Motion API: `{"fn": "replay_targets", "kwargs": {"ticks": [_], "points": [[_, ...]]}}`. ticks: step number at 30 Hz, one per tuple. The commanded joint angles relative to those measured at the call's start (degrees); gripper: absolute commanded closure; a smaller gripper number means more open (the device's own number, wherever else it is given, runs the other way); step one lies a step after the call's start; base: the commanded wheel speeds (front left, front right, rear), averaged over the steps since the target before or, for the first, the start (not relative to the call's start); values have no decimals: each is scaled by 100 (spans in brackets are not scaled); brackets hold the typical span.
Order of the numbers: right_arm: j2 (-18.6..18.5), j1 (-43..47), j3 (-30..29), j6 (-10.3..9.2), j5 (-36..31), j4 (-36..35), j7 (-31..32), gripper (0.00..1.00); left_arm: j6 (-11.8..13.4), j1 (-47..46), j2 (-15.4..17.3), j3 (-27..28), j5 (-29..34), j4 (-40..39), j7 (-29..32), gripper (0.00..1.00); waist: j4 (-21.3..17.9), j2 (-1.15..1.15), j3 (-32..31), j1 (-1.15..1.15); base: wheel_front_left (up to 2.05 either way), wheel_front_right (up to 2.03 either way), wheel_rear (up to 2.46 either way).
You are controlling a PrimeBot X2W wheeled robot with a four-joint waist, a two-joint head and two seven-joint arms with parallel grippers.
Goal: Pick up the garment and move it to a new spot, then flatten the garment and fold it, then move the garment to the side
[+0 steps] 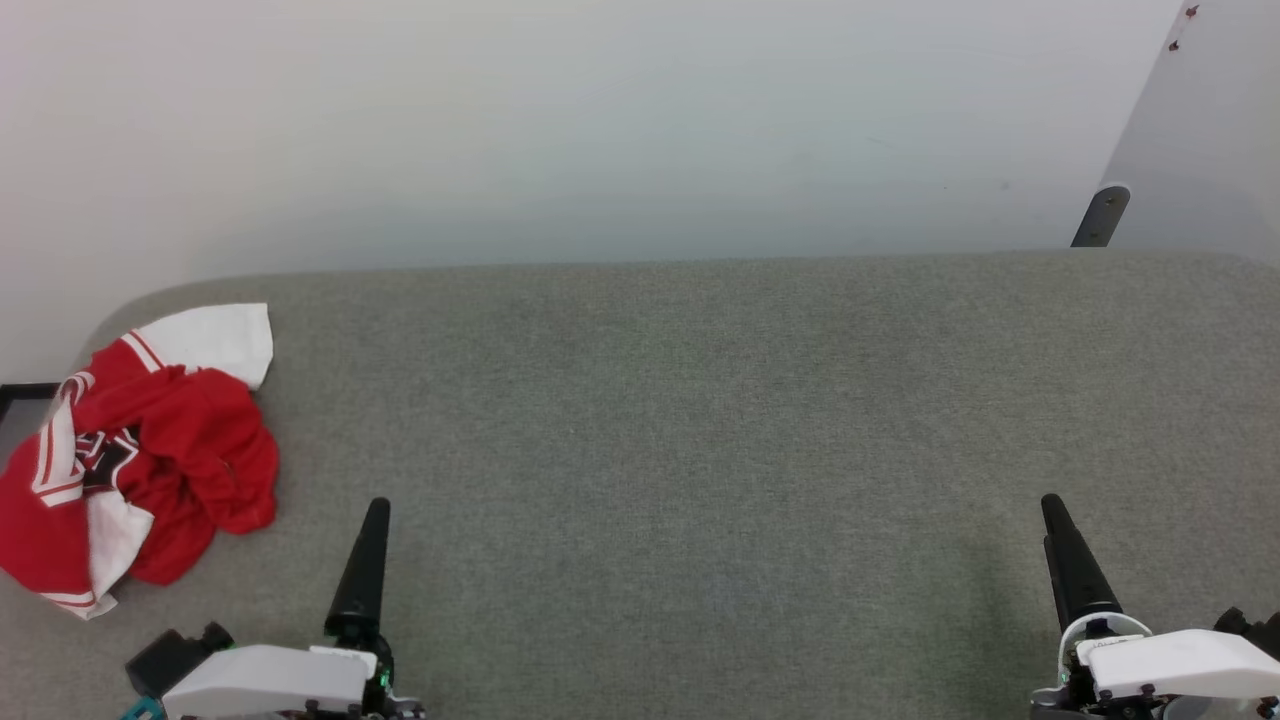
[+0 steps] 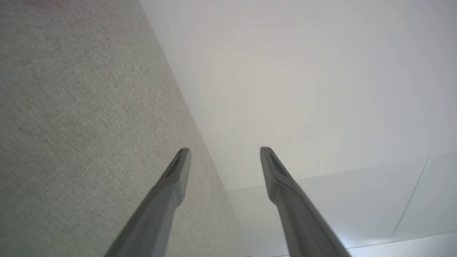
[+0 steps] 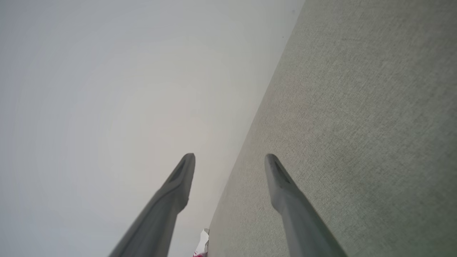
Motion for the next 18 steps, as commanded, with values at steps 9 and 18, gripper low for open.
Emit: {"fn": "replay_targets", "kwargs": {"ticks": [9, 18], "points": [[-7, -189, -1, 3, -1248, -76, -129, 0, 121, -33, 239, -192, 977, -173, -231, 0, 4, 0, -23, 0, 0, 0, 0], [4, -186, -14, 3, -2405, -158, -190, 0, 195, -19, 299, -295, 1821, -228, -380, 0, 12, 0, -43, 0, 0, 0, 0]]}}
